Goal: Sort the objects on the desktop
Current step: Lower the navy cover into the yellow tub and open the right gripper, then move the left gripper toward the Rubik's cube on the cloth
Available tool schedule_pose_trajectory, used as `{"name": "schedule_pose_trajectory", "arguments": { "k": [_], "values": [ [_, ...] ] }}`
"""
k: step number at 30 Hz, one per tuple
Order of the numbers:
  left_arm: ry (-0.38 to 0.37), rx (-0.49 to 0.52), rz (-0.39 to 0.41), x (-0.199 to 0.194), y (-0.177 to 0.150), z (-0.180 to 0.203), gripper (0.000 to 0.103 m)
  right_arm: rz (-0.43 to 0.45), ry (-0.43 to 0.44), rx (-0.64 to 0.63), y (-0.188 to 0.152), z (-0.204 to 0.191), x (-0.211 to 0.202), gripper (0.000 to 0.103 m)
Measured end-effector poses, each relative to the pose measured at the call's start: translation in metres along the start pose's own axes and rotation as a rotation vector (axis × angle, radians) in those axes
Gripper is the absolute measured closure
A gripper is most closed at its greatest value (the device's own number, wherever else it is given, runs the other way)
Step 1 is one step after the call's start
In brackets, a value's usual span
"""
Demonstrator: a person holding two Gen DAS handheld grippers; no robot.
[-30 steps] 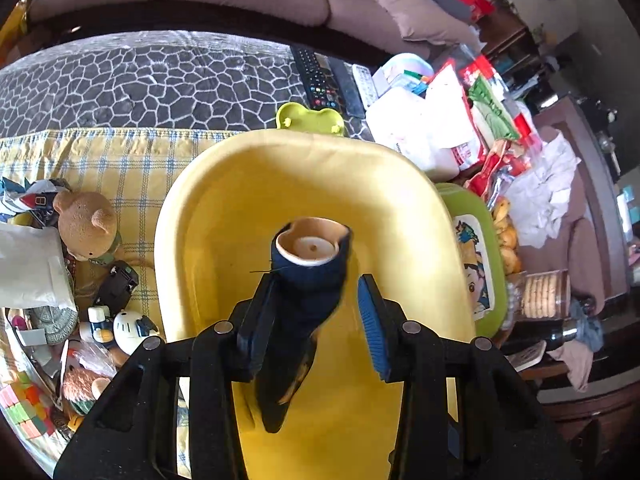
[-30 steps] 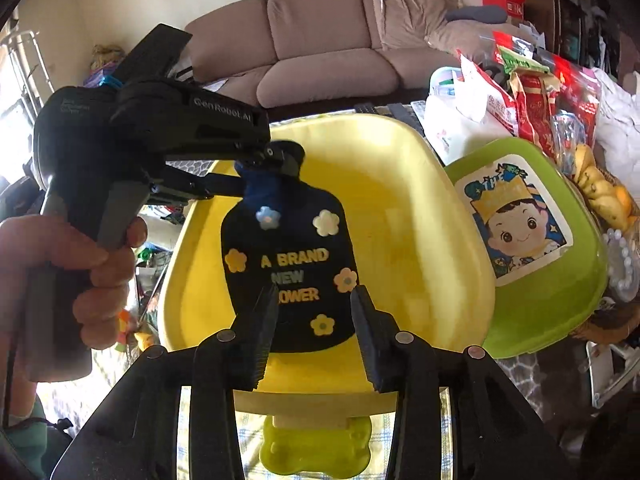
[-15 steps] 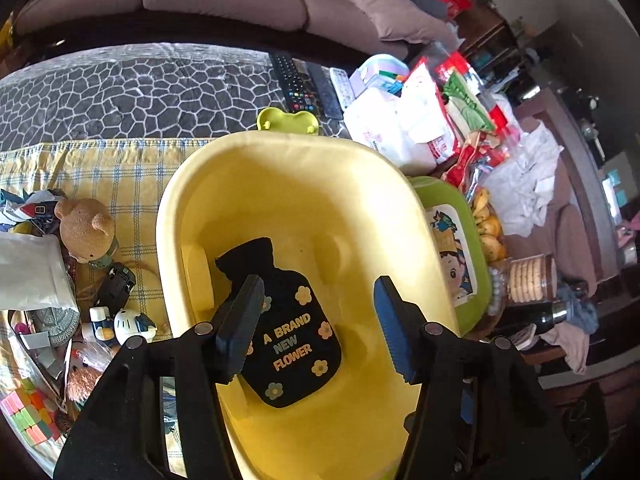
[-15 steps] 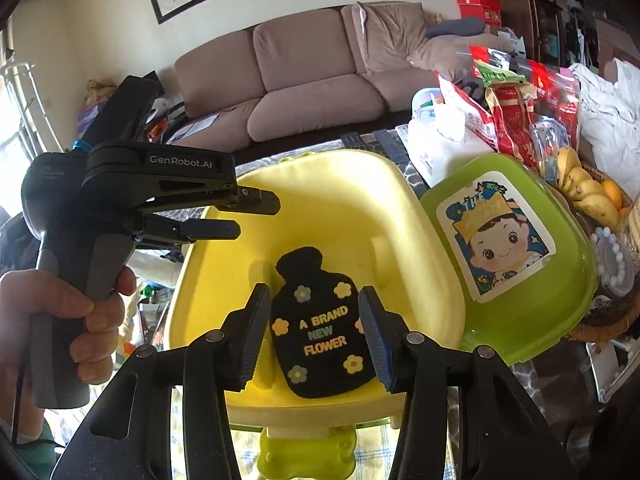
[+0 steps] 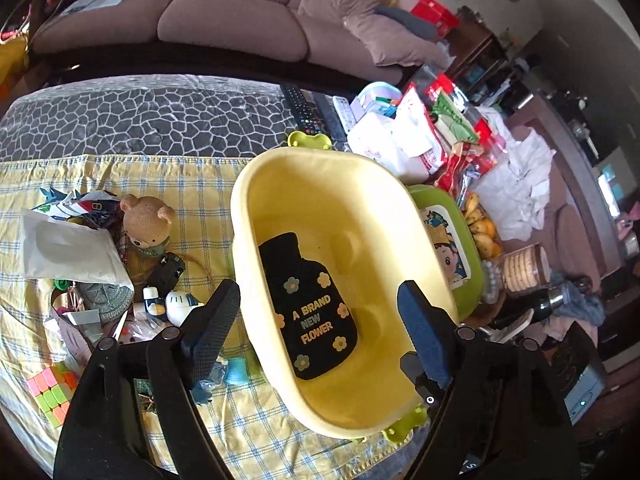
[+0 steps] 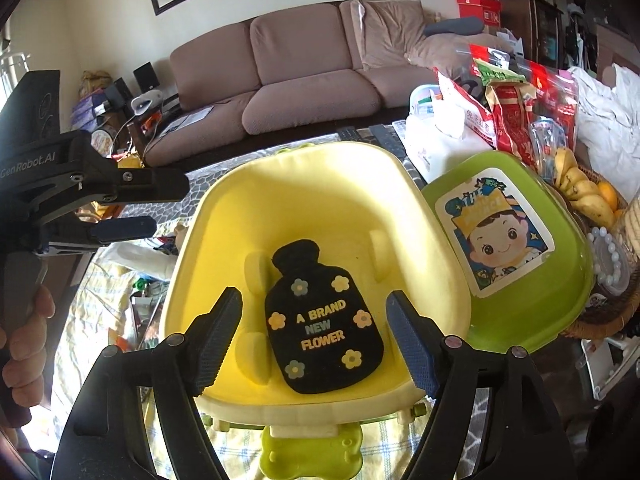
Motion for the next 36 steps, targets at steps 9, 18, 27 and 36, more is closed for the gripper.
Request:
{"name": "schedule_pose_trajectory", "arguments": {
  "k": [9, 18, 27, 36],
  "values": [
    [0.125, 0.063, 0.037, -0.01, -0.03, -0.028, 0.01, -0.022, -0.015, -0.012, -0.002, -0.006, 0.001, 0.021],
    [0.164, 0.077, 0.033, -0.015, -0.052, -0.037, 0.0, -0.042, -0.036, -0.031, -0.004, -0.012, 0.001, 0.0],
    [0.233, 0.105, 0.051, -0.021, -0.066, -0.051, 0.0, -0.068, -0.062, -0.073, -0.003, -0.023, 0.004, 0.0],
    [0.265, 0.109, 0.088, -0.035, -0.073, -0.086, 0.0, -0.078, -0.051, -0.114, -0.005, -0.052, 0.011, 0.0]
  ]
}}
Point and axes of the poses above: each gripper's, at about its wrist camera, not at the fingertips, and x roughly the way its jaws point, z to its right, y to its top, the point moved 9 cm from there along x, roughly the way its jaws point, and after that the axes turned 12 degrees about y, right-handed, at the moved point
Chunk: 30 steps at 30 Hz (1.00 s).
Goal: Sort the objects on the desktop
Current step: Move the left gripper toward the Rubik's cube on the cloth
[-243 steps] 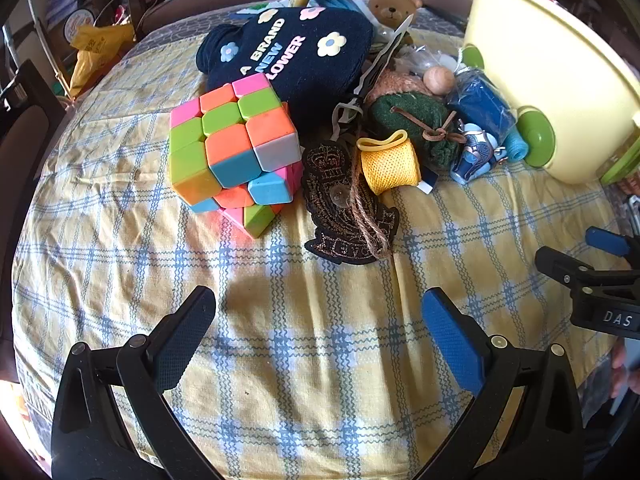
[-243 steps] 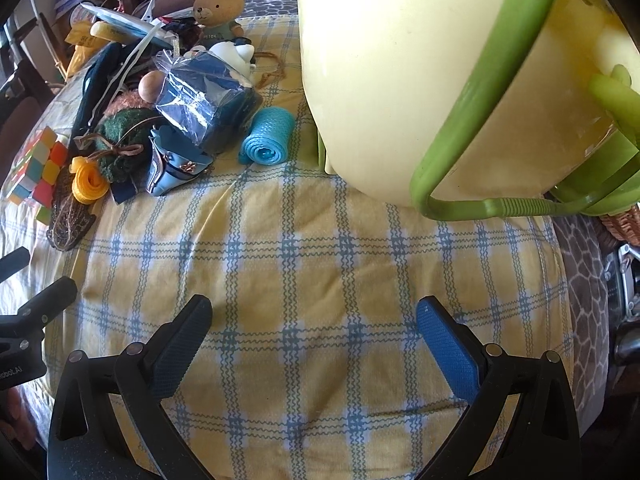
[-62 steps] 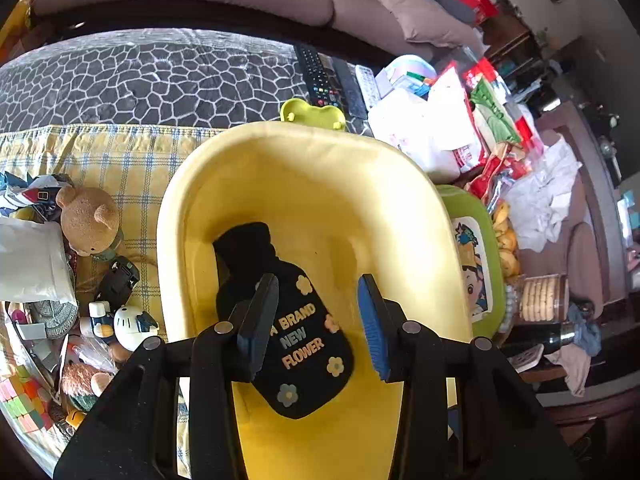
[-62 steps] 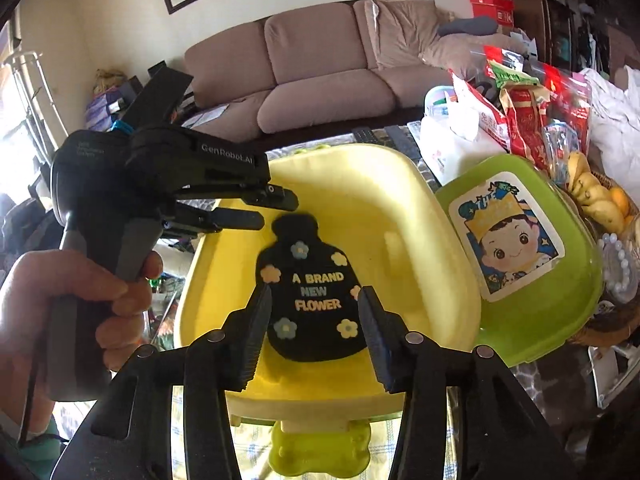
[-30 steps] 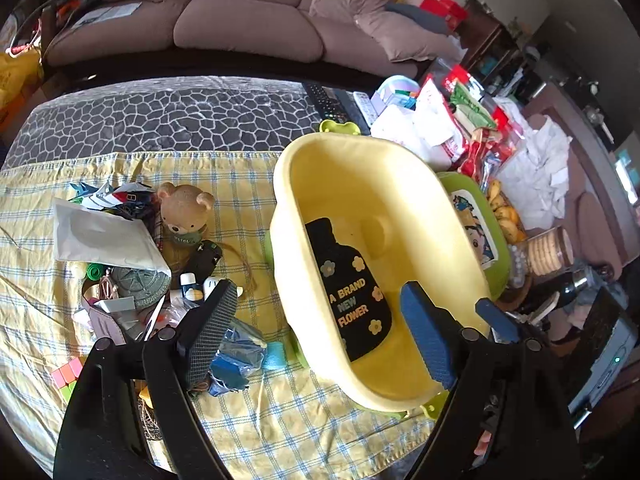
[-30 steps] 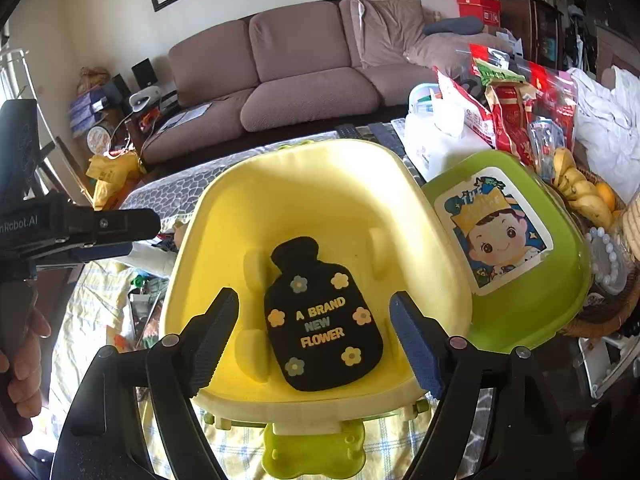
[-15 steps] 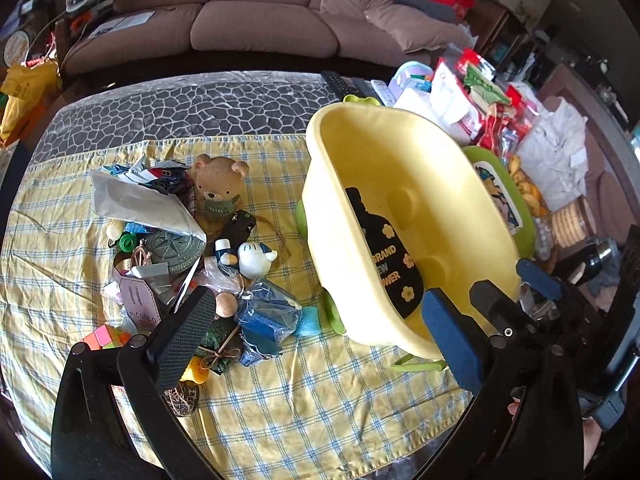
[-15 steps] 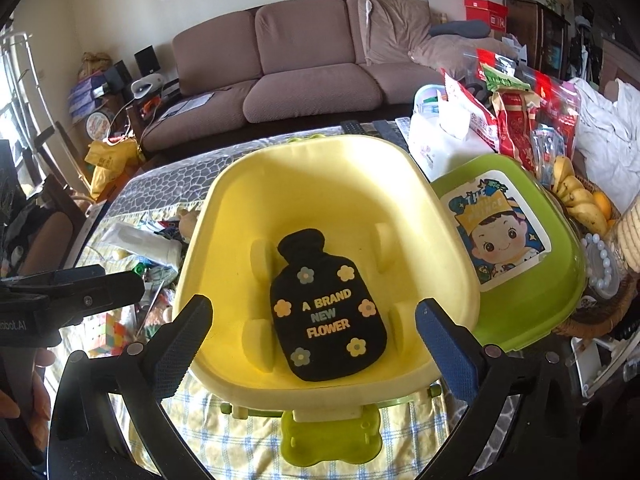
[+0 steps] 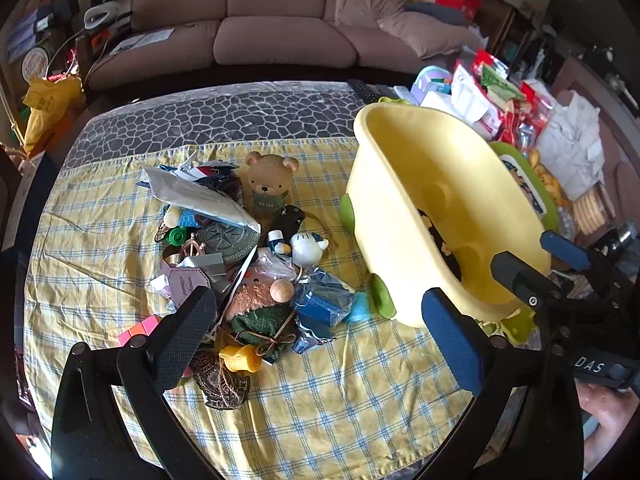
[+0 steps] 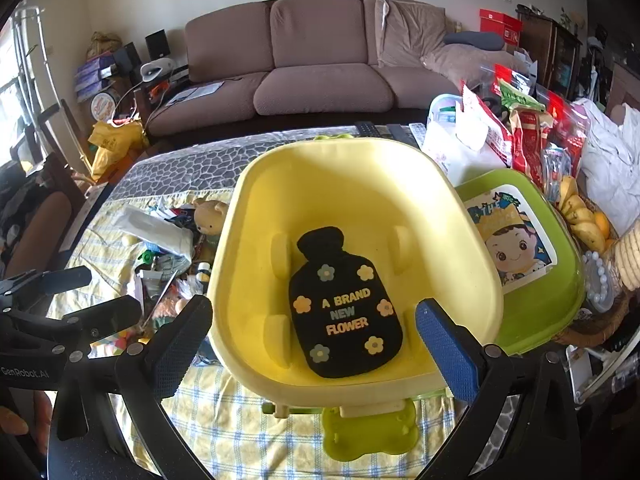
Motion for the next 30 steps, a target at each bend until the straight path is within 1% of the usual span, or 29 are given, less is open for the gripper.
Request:
{"name": "schedule_pose_trajectory", "arguments": {
  "k": [12, 17, 19, 22, 25, 27, 30],
  "values": [
    [0.115, -0.048, 0.038, 0.006, -0.014, -0.095, 0.0, -0.007, 0.041, -0.09, 0.013, -0.068, 0.026, 0.0],
    [0.144, -0.084, 0.044, 0.008, -0.022, -0.133, 0.0, 0.005, 0.096, -0.1, 0.019, -0.098, 0.036, 0.0],
    [0.16, -0.098, 0.033, 0.014, -0.027, -0.148, 0.0, 0.016, 0.128, -0.103, 0.021, -0.111, 0.039, 0.0],
    [0.158, -0.134, 0.002, 0.026, -0.039, -0.165, 0.0, 0.036, 0.173, -0.104, 0.024, -0.13, 0.041, 0.0],
    [0.134, -0.165, -0.015, 0.034, -0.048, -0.176, 0.0, 0.056, 0.232, -0.092, 0.026, -0.145, 0.042, 0.0],
    [0.116, -0.162, -0.023, 0.038, -0.053, -0.177, 0.0, 0.055, 0.265, -0.086, 0.026, -0.154, 0.046, 0.0],
    [0.104, -0.144, -0.034, 0.045, -0.061, -0.175, 0.0, 0.032, 0.275, -0.086, 0.02, -0.16, 0.055, 0.0]
  ]
}}
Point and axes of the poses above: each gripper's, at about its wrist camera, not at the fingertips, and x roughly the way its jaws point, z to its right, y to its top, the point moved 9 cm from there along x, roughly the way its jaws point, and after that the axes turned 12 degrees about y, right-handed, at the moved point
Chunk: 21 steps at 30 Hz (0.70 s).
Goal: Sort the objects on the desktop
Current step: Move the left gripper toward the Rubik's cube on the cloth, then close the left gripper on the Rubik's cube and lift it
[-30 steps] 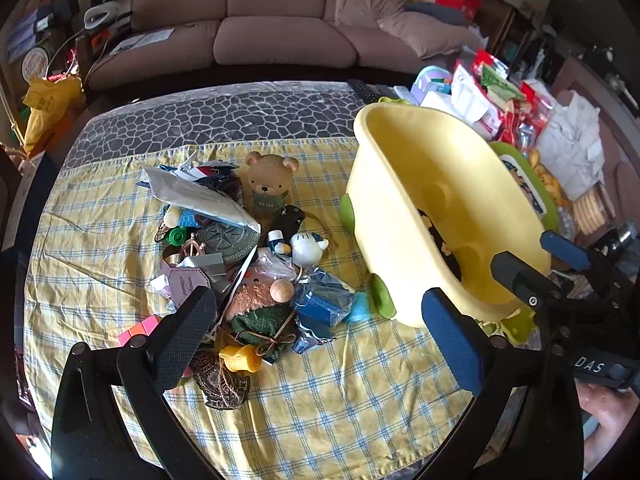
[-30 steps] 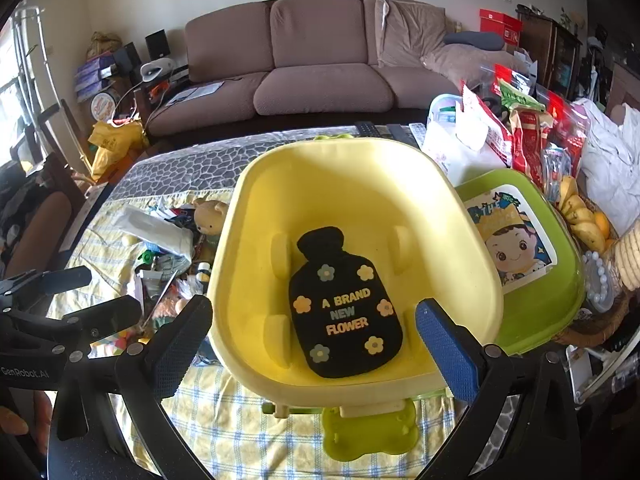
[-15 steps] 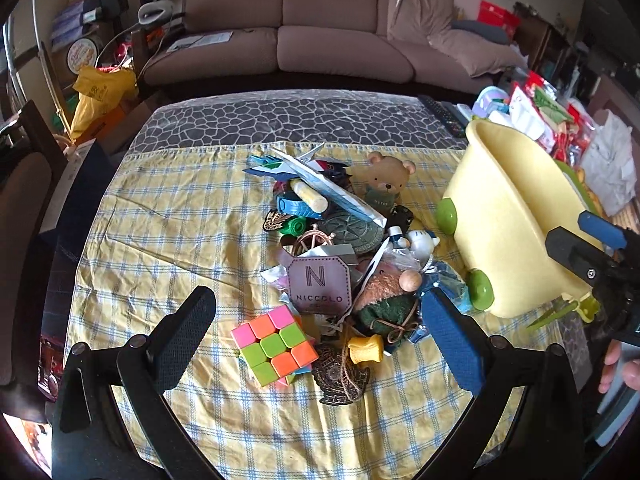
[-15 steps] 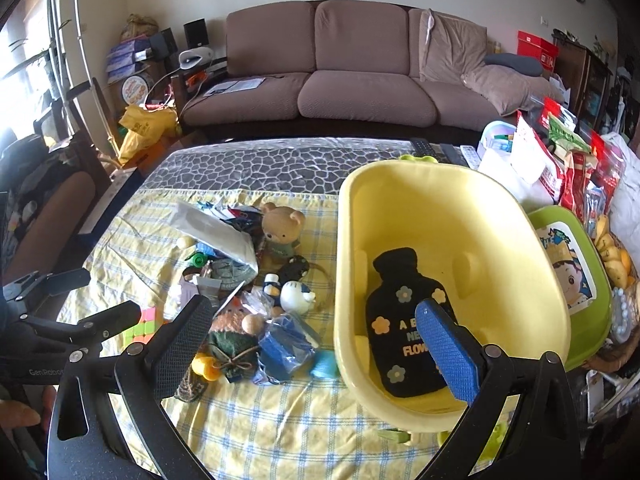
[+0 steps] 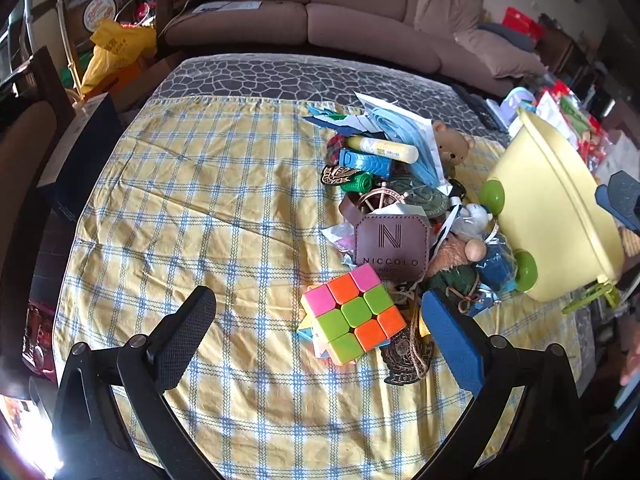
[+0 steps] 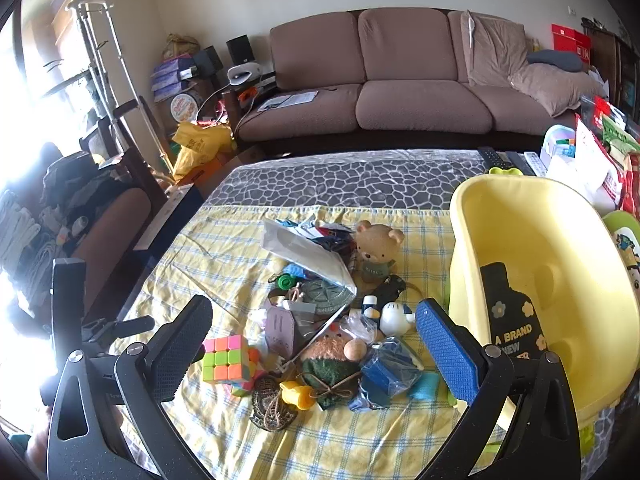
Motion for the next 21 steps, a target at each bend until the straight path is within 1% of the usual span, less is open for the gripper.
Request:
{"name": "schedule_pose_trajectory", "arguments": {
  "k": [2, 5, 8, 11, 12, 14, 16, 17, 18, 19, 21],
  "values": [
    [-0.024, 0.002, -0.014, 0.006, -0.006, 0.003, 0.0, -0.02, -0.003, -0.004, -0.004, -0.001, 0.008, 0.0],
    [-0.019, 0.011, -0.035, 0.017, -0.013, 0.004, 0.0, -0.043, 0.007, 0.0, -0.01, -0.002, 0.018, 0.0],
    [-0.032, 0.011, -0.044, 0.022, -0.016, 0.003, 0.0, -0.06, 0.042, 0.008, -0.014, -0.005, 0.026, 0.001],
    [-0.03, 0.0, -0.047, 0.027, -0.015, -0.002, 0.0, -0.069, 0.094, 0.03, -0.018, -0.007, 0.032, 0.001],
    [-0.036, -0.007, -0.05, 0.029, -0.015, -0.003, 0.0, -0.075, 0.106, 0.037, -0.02, -0.009, 0.035, 0.003],
    [-0.05, -0.015, -0.054, 0.03, -0.015, -0.004, 0.0, -0.091, 0.117, 0.036, -0.024, -0.01, 0.04, 0.011],
    [-0.056, -0.013, -0.054, 0.031, -0.015, -0.005, 0.0, -0.125, 0.121, 0.031, -0.031, -0.01, 0.047, 0.028],
    [-0.057, -0.01, -0.052, 0.031, -0.014, -0.005, 0.0, -0.141, 0.125, 0.025, -0.034, -0.011, 0.05, 0.032],
    [-0.057, -0.008, -0.05, 0.031, -0.014, -0.004, 0.0, -0.157, 0.122, 0.017, -0.038, -0.011, 0.052, 0.038],
    [-0.058, -0.006, -0.05, 0.031, -0.013, -0.004, 0.0, -0.173, 0.117, 0.01, -0.042, -0.01, 0.054, 0.043],
    [-0.065, -0.006, -0.049, 0.031, -0.013, -0.004, 0.0, -0.198, 0.116, 0.003, -0.052, -0.007, 0.057, 0.048]
  ]
}}
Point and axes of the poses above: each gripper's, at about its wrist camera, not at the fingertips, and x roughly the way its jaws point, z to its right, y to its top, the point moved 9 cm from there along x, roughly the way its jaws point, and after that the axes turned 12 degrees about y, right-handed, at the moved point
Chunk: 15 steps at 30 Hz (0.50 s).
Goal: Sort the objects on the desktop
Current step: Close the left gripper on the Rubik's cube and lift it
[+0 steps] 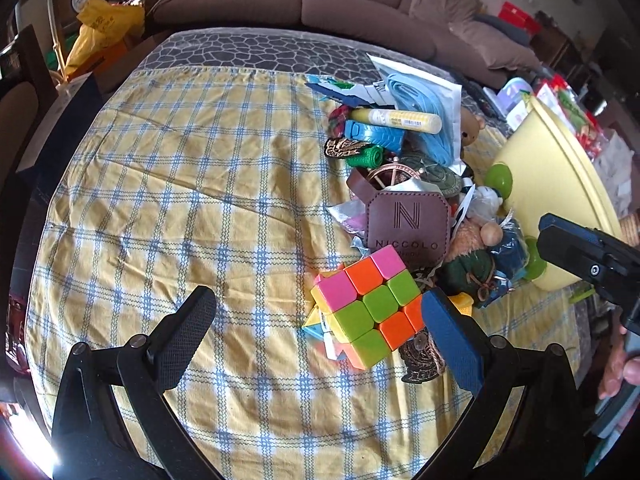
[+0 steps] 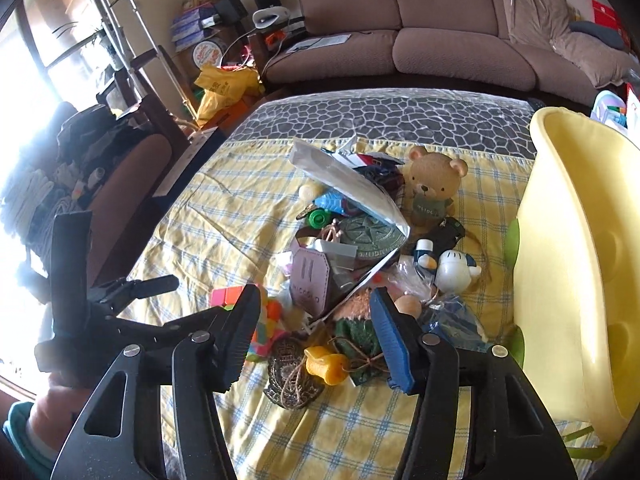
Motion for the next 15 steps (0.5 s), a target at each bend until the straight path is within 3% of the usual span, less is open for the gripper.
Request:
{"name": "schedule_pose_trajectory", "arguments": {
  "k": [9, 15],
  "values": [
    [-0.02, 0.003, -0.018, 0.008, -0.003, 0.006, 0.0, -0.036, -0.031, 0.014, -0.016, 0.018, 0.007, 0.051],
    [0.012, 0.063, -0.024, 0.017, -0.011, 0.02, 0.0, -0.034, -0.037, 0.028, -0.014, 0.023, 0.014, 0.049]
  ]
}}
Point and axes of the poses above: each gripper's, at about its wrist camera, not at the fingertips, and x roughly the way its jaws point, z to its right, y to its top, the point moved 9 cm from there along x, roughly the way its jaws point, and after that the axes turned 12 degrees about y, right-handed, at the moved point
